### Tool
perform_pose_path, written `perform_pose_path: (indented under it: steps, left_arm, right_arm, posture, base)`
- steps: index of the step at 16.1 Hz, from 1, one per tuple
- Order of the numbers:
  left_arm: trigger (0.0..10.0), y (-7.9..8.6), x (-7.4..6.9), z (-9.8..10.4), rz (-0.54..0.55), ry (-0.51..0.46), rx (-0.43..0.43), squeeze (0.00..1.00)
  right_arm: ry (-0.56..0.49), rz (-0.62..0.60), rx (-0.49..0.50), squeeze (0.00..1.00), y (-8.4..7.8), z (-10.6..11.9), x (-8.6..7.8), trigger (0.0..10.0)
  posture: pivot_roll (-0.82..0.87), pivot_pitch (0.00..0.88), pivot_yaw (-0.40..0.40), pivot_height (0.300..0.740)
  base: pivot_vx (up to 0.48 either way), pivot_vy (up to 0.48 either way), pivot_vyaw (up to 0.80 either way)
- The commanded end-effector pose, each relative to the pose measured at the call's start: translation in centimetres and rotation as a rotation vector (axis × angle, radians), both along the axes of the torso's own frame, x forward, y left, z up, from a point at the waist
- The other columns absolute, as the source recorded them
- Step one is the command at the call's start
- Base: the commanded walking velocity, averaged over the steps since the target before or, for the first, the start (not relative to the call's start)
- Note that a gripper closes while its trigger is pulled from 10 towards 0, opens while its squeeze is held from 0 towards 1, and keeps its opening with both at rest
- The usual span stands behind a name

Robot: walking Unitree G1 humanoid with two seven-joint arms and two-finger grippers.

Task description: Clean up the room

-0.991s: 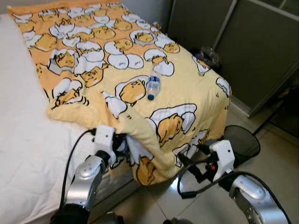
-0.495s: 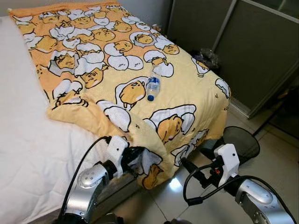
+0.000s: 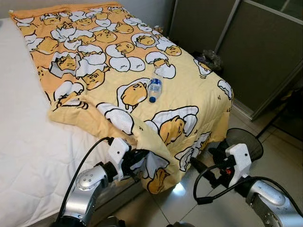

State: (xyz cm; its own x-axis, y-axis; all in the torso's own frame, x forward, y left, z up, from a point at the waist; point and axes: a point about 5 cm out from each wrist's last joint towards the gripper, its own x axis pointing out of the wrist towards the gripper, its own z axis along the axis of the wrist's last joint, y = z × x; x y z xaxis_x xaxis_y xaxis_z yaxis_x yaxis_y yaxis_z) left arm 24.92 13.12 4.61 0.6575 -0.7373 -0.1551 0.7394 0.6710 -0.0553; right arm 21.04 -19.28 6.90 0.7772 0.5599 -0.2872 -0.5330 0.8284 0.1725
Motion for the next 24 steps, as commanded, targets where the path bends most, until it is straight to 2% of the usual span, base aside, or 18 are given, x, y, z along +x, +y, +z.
perform_pose_path:
  steps: [1,4,6,7,9,11,15,22,23,24]
  left_arm:
    - [0.0,-0.41,-0.09,0.71,-0.027,-0.048,0.0,0.0]
    - [0.0,-0.37,-0.44,0.67,-0.028,-0.055,-0.006,0.0]
    - [0.0,0.04,-0.25,0.36,0.027,-0.053,0.032,0.0]
    - [1.6,0.17,-0.15,0.31,0.044,-0.053,0.041,0.0]
    - [0.0,0.22,-0.07,0.43,0.053,-0.052,0.023,0.0]
    - [0.0,0.24,-0.07,0.48,0.058,-0.048,0.015,0.0]
    - [0.0,0.07,0.15,0.47,0.075,-0.026,0.008,0.0]
    - [0.0,0.04,0.17,0.59,0.084,-0.042,0.019,0.0]
    - [2.7,0.0,0.21,0.53,0.087,-0.042,0.029,0.0]
    - [2.8,-0.26,0.18,0.43,0.076,-0.05,0.052,0.0]
  right_arm:
    - [-0.013,-0.011,-0.011,0.0,-0.63,0.49,0.2,10.0]
    - [-0.008,-0.009,-0.014,0.0,-0.66,0.36,0.1,10.0]
    - [-0.003,-0.012,-0.014,0.0,-0.67,0.28,0.08,10.0]
    - [-0.002,-0.012,-0.013,0.0,-0.65,0.25,0.07,10.0]
    - [0.003,-0.013,-0.011,0.0,-0.59,0.13,-0.01,10.0]
    - [0.007,-0.013,-0.009,0.0,-0.54,0.03,-0.09,10.0]
    - [0.017,-0.015,-0.007,0.0,-0.51,-0.16,-0.31,10.0]
    - [0.024,-0.018,-0.007,0.0,-0.55,-0.28,-0.6,10.0]
    - [0.024,-0.018,-0.007,0.0,-0.5,-0.29,-0.66,10.0]
    - [0.026,-0.017,-0.005,0.0,-0.43,-0.31,-0.73,10.0]
  posture:
    - [-0.08,0.008,-0.062,0.723]
    - [-0.08,0.007,-0.061,0.723]
    - [-0.08,0.007,-0.06,0.723]
    - [-0.08,0.007,-0.06,0.723]
    - [-0.08,0.007,-0.06,0.723]
    - [-0.08,0.011,-0.058,0.723]
    - [-0.08,0.012,-0.056,0.723]
    - [-0.08,0.018,-0.05,0.723]
    - [-0.08,0.02,-0.049,0.723]
    - [-0.08,0.021,-0.048,0.723]
  base:
    - [0.0,0.0,0.0]
    - [0.0,0.0,0.0]
    - [0.0,0.0,0.0]
    - [0.0,0.0,0.0]
    - [0.0,0.0,0.0]
    - [0.0,0.0,0.0]
    - [-0.48,0.0,0.0]
    - [0.0,0.0,0.0]
    - [0.0,0.0,0.0]
    - [0.0,0.0,0.0]
